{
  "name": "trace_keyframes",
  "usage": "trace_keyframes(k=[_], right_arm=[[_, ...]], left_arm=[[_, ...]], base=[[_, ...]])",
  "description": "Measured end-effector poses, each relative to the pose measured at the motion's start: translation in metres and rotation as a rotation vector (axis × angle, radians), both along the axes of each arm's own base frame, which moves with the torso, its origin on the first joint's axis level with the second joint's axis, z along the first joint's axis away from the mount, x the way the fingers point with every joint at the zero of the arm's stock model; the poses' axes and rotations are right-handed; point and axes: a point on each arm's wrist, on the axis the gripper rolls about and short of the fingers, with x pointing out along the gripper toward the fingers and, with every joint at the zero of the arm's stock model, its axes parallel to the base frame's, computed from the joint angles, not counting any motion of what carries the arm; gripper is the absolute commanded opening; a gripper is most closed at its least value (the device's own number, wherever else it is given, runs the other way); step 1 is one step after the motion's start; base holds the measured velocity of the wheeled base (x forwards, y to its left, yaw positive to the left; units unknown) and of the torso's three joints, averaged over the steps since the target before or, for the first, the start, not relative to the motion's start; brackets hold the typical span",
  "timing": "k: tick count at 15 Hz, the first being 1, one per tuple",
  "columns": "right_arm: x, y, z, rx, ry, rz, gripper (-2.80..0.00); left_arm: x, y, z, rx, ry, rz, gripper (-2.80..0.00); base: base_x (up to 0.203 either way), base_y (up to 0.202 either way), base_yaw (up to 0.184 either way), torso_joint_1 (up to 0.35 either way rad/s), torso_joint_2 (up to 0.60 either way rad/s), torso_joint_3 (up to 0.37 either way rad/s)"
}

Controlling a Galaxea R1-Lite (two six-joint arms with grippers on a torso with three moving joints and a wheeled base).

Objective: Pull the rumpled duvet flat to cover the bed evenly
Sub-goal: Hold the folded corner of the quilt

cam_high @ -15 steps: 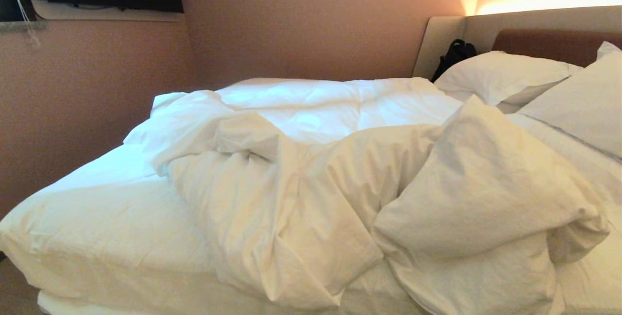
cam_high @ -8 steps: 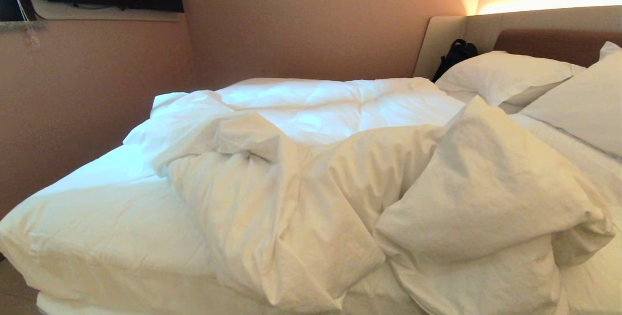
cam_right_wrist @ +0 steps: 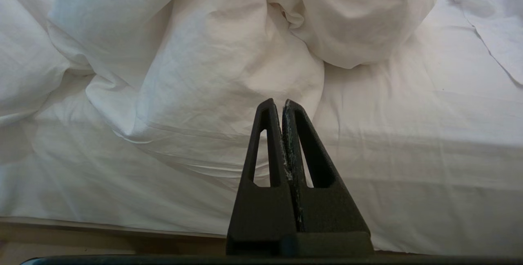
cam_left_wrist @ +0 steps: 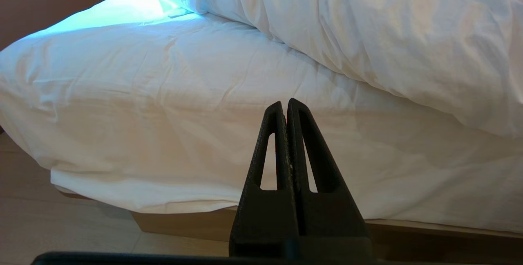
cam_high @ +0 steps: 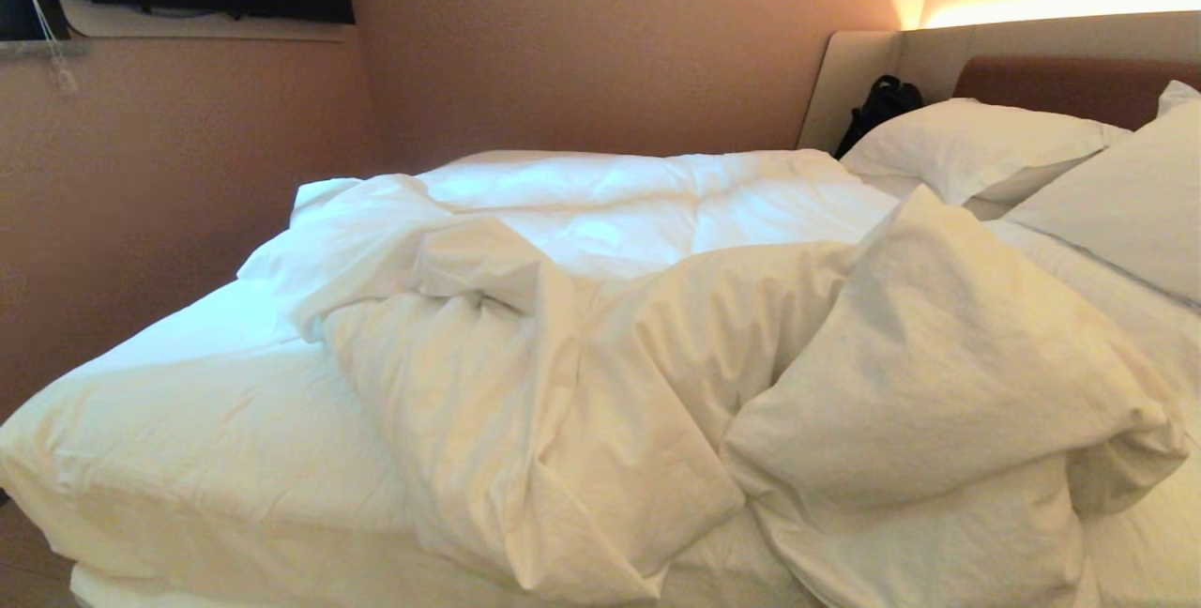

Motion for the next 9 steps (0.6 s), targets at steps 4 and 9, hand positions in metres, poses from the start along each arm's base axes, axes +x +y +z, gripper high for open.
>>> trace_keyframes(k=[4, 9], right_arm=[[-0.002, 0.000, 0.002, -0.002, 0.011, -0.004, -2.80], [-0.011, 0.000, 0.032, -0.003, -0.004, -0.003, -2.80]], left_arm=[[0.000, 0.000, 0.000, 0.000, 0.000, 0.000, -2.80], [0.000, 0.000, 0.000, 0.000, -0.001, 0.000, -2.80]], base=[[0.000, 0.000, 0.000, 0.000, 0.00, 0.000], [0.000, 0.000, 0.000, 0.000, 0.00, 0.000]])
